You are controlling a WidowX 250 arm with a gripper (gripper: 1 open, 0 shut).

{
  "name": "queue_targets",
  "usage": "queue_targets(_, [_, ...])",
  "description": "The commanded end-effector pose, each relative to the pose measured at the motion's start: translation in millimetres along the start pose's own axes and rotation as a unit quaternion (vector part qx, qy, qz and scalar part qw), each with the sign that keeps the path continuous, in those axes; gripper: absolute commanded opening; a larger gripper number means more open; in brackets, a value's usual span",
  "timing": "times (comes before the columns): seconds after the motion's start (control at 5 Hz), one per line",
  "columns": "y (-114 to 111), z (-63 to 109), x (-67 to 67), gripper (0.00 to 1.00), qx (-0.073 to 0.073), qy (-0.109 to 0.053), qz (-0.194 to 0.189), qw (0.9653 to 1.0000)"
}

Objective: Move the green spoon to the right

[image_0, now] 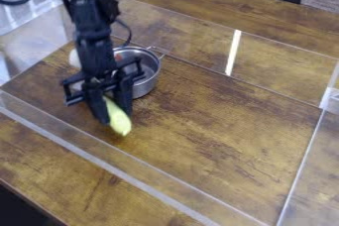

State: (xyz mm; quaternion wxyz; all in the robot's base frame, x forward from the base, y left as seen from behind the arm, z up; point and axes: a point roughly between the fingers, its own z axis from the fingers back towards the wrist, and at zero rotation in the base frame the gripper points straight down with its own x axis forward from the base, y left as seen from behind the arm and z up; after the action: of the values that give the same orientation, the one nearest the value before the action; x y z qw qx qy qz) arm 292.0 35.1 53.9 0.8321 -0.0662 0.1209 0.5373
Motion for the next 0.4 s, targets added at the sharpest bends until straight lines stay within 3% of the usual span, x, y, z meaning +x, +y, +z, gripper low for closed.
queue_targets(0.0, [-31,57.0,-24.6,0.0,-0.04,-0.031,-0.061,0.9968])
queue_targets(0.2, [-66,79.6,-48.3,0.0,-0.046,-0.026,-0.112,0.9924])
